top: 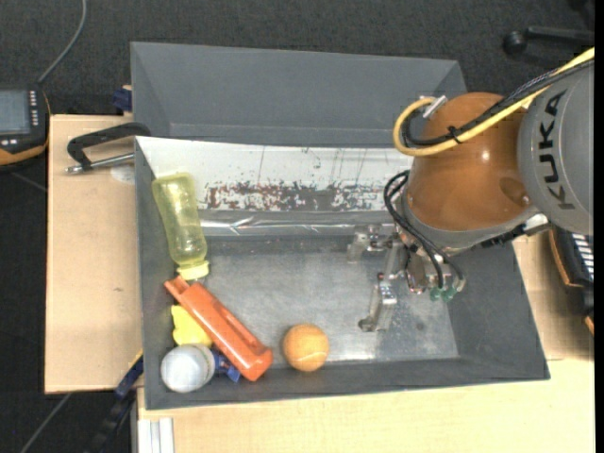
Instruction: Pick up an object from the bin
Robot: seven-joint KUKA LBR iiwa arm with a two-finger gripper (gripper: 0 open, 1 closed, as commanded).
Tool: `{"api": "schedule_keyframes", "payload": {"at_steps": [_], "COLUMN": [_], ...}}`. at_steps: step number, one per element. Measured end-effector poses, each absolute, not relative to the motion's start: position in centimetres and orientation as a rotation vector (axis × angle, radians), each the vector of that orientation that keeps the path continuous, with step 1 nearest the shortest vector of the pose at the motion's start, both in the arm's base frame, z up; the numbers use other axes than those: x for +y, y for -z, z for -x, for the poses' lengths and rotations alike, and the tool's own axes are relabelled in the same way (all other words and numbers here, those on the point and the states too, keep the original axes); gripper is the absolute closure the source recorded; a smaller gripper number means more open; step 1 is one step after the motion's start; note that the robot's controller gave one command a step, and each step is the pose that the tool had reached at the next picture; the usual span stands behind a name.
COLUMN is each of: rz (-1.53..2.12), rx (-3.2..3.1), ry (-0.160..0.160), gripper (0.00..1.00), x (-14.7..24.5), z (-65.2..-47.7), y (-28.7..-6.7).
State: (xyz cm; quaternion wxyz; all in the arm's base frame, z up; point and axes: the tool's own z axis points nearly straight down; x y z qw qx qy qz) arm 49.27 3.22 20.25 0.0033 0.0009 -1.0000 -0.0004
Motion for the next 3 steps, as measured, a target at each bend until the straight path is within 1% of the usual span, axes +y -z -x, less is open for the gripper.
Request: {"api": "schedule_keyframes", "payload": {"at_steps": [1, 2, 3], "rz": [0.000, -0.116, -0.145], "rx": [-3.143, -3.142, -3.140], "ry": [0.002, 0.004, 0.004], "gripper": [0.00, 0.00, 0.00], "x": [3.2, 8.6, 11.2], "z": [-49.4, -50.6, -50.0], "y": [-20.7, -12.7, -12.7]}}
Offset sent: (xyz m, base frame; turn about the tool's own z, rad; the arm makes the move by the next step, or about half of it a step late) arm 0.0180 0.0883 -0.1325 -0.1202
